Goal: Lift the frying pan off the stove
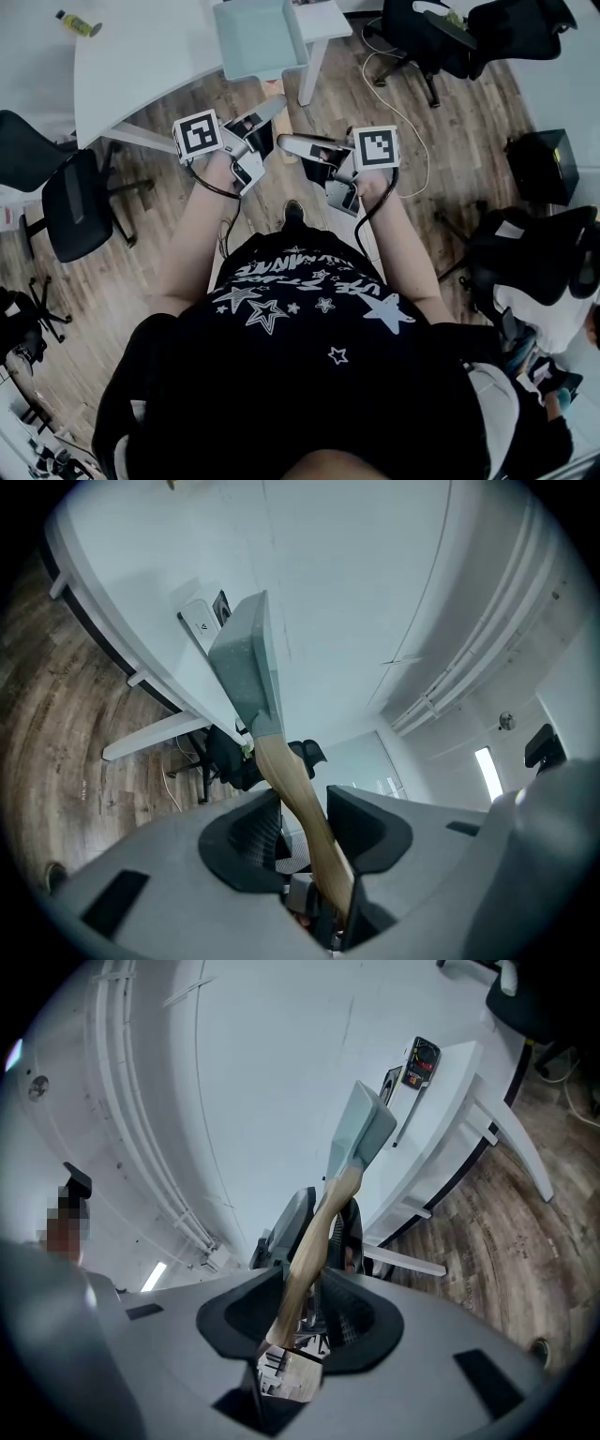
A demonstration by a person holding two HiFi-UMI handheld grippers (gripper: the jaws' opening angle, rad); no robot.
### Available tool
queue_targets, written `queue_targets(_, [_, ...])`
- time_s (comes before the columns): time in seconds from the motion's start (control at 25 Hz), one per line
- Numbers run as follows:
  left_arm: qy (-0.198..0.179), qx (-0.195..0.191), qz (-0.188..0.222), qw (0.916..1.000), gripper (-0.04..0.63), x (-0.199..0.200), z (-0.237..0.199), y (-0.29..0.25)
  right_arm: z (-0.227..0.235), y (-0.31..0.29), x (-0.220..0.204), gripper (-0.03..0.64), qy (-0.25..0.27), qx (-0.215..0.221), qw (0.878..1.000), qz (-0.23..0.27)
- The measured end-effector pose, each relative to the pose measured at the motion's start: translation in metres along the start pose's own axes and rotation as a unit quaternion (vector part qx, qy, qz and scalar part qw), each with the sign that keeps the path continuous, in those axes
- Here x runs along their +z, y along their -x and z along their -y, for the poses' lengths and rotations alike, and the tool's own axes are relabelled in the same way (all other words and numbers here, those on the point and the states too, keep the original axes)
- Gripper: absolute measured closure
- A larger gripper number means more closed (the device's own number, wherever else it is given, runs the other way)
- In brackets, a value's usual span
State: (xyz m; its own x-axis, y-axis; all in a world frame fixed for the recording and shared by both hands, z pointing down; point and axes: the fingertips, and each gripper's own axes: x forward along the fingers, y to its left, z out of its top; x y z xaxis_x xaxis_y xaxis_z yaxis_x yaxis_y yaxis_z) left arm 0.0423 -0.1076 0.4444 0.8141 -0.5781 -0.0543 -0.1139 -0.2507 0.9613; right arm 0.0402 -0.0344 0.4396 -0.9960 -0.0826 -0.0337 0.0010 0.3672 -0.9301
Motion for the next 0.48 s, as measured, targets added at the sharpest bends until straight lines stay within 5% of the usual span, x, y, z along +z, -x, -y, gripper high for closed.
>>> queue_targets(0.48, [0.002,-0.01,-0.011,0.9999,0.437,-0.033,0.016,0.056,-0.025,-0.021,-0.059,0.492,0.002,-0.016,1.0,0.016])
